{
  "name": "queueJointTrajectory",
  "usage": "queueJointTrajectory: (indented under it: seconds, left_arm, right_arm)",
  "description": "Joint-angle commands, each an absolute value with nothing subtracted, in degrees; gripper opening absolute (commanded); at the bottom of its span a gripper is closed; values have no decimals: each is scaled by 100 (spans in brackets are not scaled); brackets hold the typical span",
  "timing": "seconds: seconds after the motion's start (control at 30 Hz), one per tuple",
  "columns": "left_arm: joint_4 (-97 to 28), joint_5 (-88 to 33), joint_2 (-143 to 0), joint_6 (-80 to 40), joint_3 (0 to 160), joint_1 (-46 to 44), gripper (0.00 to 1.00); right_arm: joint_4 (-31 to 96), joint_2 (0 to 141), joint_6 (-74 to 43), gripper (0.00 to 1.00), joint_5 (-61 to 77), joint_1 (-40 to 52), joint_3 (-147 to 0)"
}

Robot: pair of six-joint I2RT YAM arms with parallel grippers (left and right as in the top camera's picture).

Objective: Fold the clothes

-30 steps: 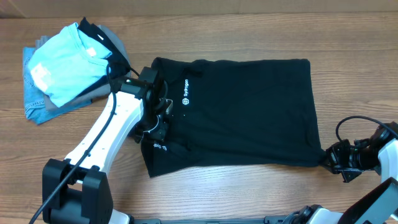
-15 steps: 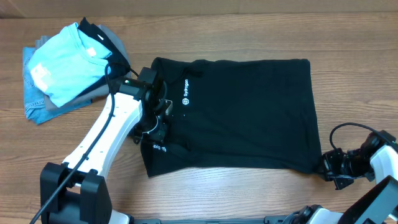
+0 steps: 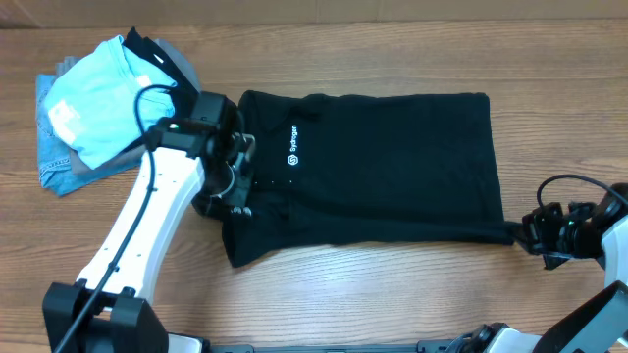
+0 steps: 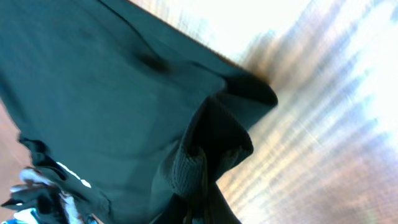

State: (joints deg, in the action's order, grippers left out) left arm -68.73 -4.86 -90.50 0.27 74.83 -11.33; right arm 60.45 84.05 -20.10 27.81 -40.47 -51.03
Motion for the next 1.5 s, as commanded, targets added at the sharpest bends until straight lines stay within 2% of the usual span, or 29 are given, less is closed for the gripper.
queueJointTrajectory:
  seconds: [0.0, 0.2, 0.53, 0.7, 0.83, 0.87, 0.9, 0.97, 1.0, 1.07, 1.1, 1.27, 1.47]
  left_arm:
    - [-6637, -388, -8952, 338, 7625, -1087, 4]
    - [-6445, -357, -9078, 429, 7620, -1090, 4]
    - [-6504, -40, -9150, 429, 7609, -1087, 4]
    - [-6436, 329, -9150, 427, 7575, -1087, 4]
    - [-6285, 362, -9150, 427, 7500, -1087, 9]
    - [-6213, 362, -9150, 429, 7467, -1087, 10]
    - [-6139, 360, -9150, 427, 7439, -1087, 16]
    - [-6069, 360, -9150, 425, 7415, -1087, 41]
    - [-6053, 364, -9150, 429, 7413, -1087, 52]
    - [-6058, 499, -9150, 429, 7413, -1083, 64]
    - [-6084, 663, -9150, 427, 7413, -1081, 65]
    - [-6204, 797, -9148, 110, 7413, -932, 67]
    - [-6576, -158, -9150, 21, 7319, -672, 70]
  right_arm:
    - [5763, 8331, -2104, 4, 2947, -4047, -5214]
    - [5118, 8357, -2139, 4, 3339, -3933, -5199]
    - [4185, 8672, -2589, 4, 3301, -3120, -5172]
    - [3756, 8680, -2895, 4, 3026, -2829, -5172]
    - [3463, 8680, -3072, 7, 2746, -2622, -5172]
    - [3385, 8680, -3074, 10, 2700, -2580, -5172]
    - [3291, 8680, -3072, 24, 2698, -2554, -5172]
    - [3188, 8680, -3068, 67, 2665, -2545, -5172]
    - [3173, 8680, -3070, 72, 2663, -2545, -5175]
    - [3181, 8680, -3068, 72, 2685, -2626, -5183]
    - [3214, 8680, -3068, 72, 2689, -2696, -5183]
    - [3885, 8680, -2823, 73, 2705, -3291, -5183]
    - [4899, 8680, -2397, 73, 2005, -3452, -5129]
